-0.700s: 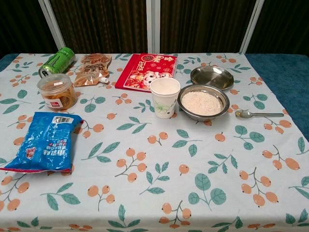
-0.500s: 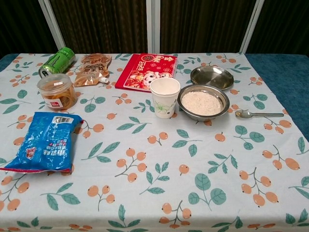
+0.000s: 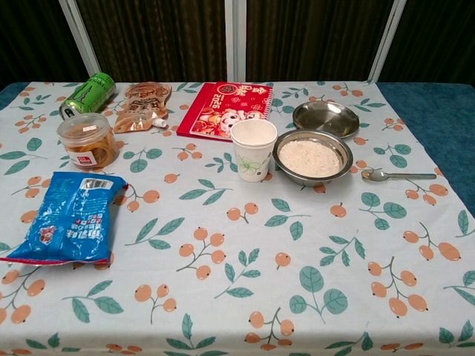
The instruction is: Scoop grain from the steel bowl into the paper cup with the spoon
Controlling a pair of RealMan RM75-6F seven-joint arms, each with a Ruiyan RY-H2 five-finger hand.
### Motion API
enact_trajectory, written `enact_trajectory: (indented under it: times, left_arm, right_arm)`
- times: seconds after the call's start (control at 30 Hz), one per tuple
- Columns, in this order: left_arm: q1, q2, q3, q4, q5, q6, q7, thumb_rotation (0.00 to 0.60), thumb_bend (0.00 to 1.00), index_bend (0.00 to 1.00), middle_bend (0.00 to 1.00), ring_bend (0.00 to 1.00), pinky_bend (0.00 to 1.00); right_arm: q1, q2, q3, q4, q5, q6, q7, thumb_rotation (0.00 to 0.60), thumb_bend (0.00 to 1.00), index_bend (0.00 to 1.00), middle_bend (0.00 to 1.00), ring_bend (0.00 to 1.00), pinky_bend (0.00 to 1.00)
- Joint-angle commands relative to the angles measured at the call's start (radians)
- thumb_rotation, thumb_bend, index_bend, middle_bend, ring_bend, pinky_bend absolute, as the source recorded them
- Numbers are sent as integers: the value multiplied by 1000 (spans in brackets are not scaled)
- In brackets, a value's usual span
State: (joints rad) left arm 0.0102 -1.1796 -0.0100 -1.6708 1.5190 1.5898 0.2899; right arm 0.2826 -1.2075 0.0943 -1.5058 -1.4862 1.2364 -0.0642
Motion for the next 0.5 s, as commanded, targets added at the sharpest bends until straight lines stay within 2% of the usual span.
enact_trajectory:
  times: [0.03, 0.2, 0.5]
  left_arm:
    - [3, 0, 1, 3, -1, 1, -8, 600, 61, 166, 162, 95, 204]
    - [5, 4, 1, 11, -14, -9, -29, 600, 60, 166, 162, 95, 204]
    - [-4, 4, -3, 19, -22, -30, -41, 600, 61, 166, 162, 95, 204]
  right_arm:
    - [132, -154, 42, 127, 117, -190, -143, 600, 226, 505, 463, 144, 102]
    - [198, -280, 53, 264, 186, -281, -214, 600, 228, 540, 464, 144, 102]
    - [240, -382, 43, 418, 205, -304, -252, 600, 249, 572, 492, 144, 78]
